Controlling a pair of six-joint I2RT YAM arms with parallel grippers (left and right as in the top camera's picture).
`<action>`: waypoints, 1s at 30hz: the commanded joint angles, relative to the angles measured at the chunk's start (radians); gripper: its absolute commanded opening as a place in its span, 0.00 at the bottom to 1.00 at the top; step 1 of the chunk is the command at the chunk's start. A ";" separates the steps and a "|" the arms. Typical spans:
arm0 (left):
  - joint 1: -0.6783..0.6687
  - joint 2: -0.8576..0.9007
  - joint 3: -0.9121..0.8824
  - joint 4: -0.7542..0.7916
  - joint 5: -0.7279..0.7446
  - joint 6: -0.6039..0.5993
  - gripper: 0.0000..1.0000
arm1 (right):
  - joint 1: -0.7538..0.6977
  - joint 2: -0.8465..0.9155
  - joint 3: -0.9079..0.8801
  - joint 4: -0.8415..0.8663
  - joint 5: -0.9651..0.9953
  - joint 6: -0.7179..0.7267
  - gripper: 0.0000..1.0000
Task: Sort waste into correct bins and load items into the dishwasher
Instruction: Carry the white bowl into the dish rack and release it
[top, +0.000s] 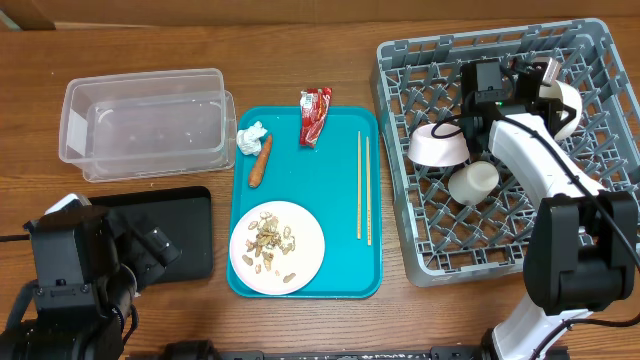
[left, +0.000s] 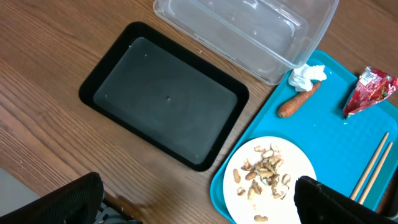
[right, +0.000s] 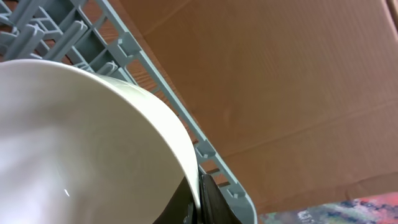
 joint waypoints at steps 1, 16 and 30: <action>0.006 0.002 0.013 0.002 -0.021 -0.010 1.00 | -0.020 0.010 -0.008 0.012 0.051 -0.023 0.04; 0.006 0.002 0.013 0.002 -0.021 -0.010 1.00 | 0.017 0.012 -0.011 0.008 0.033 -0.030 0.04; 0.006 0.002 0.013 0.002 -0.021 -0.010 1.00 | 0.028 0.032 -0.010 0.141 0.137 -0.221 0.04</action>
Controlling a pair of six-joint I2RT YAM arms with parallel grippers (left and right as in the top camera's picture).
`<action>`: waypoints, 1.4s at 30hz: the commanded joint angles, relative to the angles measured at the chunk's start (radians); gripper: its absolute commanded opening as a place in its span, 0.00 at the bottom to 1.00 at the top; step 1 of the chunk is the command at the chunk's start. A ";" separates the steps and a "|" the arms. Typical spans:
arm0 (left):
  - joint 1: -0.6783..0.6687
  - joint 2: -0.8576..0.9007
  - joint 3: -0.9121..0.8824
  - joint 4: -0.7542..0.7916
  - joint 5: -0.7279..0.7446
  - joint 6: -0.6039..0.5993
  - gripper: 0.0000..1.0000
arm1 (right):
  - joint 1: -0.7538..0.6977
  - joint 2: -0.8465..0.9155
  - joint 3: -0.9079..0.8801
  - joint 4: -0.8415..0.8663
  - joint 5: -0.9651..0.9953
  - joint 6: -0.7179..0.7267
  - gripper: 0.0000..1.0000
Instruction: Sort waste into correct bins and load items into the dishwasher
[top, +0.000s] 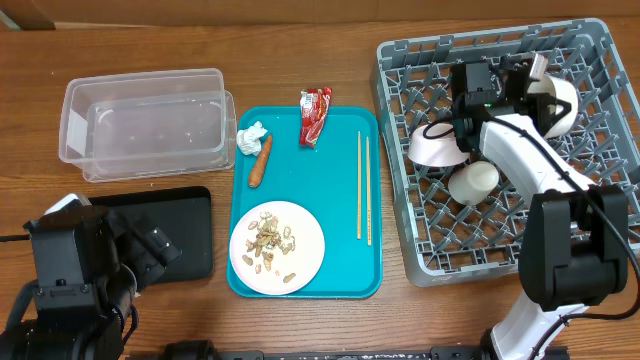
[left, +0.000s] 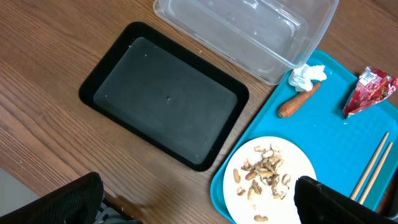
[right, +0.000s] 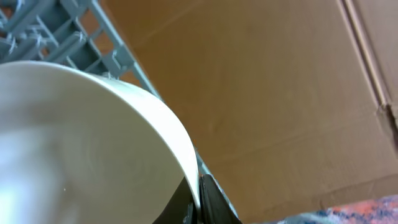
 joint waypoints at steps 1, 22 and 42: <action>0.006 0.002 0.013 0.002 -0.021 -0.010 1.00 | -0.006 0.008 -0.005 0.043 0.047 -0.107 0.04; 0.005 0.002 0.013 0.002 -0.021 -0.010 1.00 | 0.012 0.037 -0.007 0.000 0.051 -0.107 0.16; 0.005 0.002 0.013 0.002 -0.021 -0.010 1.00 | 0.327 -0.207 0.076 -0.068 -0.041 -0.098 0.95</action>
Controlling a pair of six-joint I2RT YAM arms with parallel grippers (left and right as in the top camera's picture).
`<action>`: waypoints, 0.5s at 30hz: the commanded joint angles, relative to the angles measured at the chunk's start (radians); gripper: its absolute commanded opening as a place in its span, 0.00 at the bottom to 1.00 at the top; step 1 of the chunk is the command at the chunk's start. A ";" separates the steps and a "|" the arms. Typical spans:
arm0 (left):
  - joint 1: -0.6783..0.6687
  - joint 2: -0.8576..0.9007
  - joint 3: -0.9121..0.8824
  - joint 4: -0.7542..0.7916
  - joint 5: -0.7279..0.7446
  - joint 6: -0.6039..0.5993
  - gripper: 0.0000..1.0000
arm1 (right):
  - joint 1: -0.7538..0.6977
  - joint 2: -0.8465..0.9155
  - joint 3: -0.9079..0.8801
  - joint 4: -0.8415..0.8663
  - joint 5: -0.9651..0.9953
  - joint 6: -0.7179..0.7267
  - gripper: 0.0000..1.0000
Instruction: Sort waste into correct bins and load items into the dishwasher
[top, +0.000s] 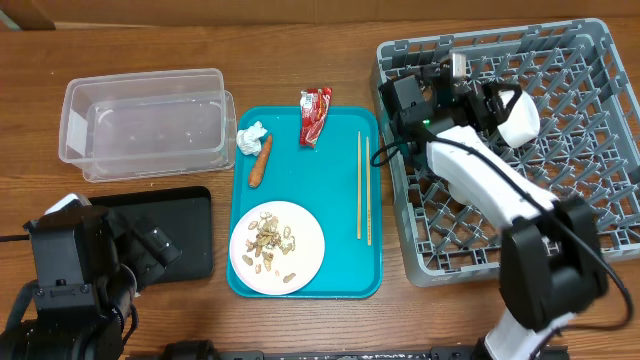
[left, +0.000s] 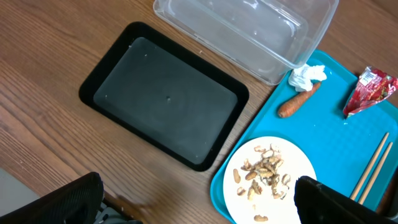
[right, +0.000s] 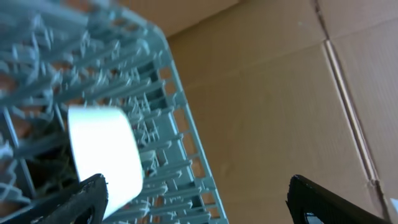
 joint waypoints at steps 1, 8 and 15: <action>0.005 0.002 0.013 0.002 -0.021 -0.010 1.00 | 0.050 -0.176 0.054 0.007 -0.032 0.013 0.96; 0.005 0.002 0.013 0.002 -0.021 -0.010 1.00 | 0.171 -0.462 0.054 -0.072 -0.274 0.111 0.96; 0.005 0.002 0.013 0.002 -0.021 -0.010 1.00 | 0.250 -0.689 0.054 -0.261 -0.835 0.308 0.96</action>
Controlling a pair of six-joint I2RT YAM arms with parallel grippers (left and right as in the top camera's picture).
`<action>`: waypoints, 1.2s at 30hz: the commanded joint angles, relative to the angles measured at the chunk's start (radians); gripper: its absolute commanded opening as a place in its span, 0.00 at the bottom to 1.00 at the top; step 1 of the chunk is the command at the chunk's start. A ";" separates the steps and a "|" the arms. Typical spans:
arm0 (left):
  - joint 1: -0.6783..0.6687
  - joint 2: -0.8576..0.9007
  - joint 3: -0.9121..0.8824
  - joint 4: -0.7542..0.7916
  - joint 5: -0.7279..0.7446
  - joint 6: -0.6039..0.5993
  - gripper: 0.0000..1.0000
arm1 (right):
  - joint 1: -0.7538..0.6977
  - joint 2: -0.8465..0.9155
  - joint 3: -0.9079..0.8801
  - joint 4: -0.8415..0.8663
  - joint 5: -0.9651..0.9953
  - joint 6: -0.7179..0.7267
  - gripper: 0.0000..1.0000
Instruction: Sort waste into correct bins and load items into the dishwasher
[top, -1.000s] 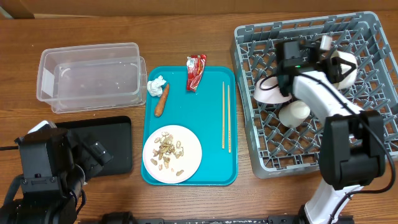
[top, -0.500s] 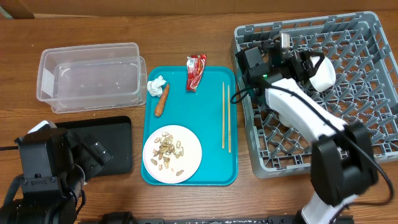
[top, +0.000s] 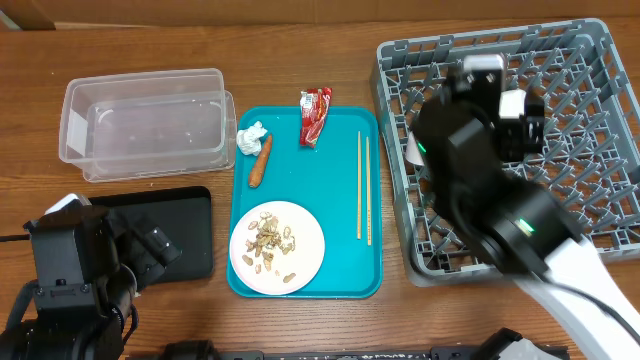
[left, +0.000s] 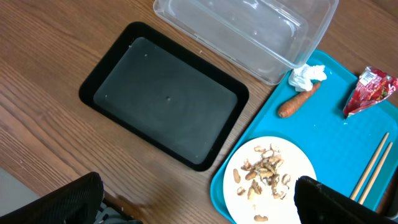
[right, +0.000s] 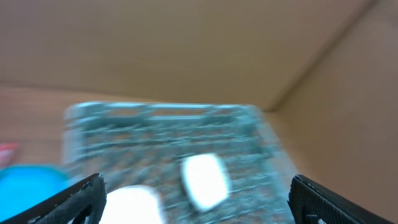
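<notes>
The teal tray (top: 305, 200) holds a white plate of peanut shells (top: 277, 247), a carrot piece (top: 260, 160), a crumpled tissue (top: 250, 135), a red wrapper (top: 315, 115) and two chopsticks (top: 363, 185). My right arm (top: 480, 180) is raised high over the grey dish rack (top: 600, 150) and hides its middle. My right gripper (right: 199, 202) is open and holds nothing. Its blurred wrist view shows a white bowl (right: 205, 180) and another white dish (right: 134, 205) in the rack below. My left gripper (left: 199, 208) is open above the table's near left.
A clear plastic bin (top: 145, 122) stands at the back left. A black tray (top: 170, 245) lies in front of it, beside the teal tray. The left arm's base (top: 70, 275) sits at the front left. Cardboard walls rise behind the rack.
The right arm was low over the rack's back left and is now lifted high toward the overhead camera. Its wrist view now takes in the rack from farther off. The left arm has not moved.
My right gripper was first shut on a white bowl's rim at the rack's far right, and still held it a second later. Half a second ago it was open beside the bowl standing in the rack. Now it is well above the rack, with nothing in it.
</notes>
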 joint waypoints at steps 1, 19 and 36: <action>0.005 0.002 0.013 0.002 -0.021 -0.010 1.00 | 0.010 -0.081 0.016 -0.048 -0.427 0.137 0.98; 0.005 0.002 0.013 0.002 -0.021 -0.010 1.00 | 0.010 -0.227 0.015 -0.093 -1.037 0.150 1.00; 0.005 0.002 0.013 0.002 -0.021 -0.010 1.00 | 0.010 0.464 0.013 -0.118 -0.923 0.277 0.55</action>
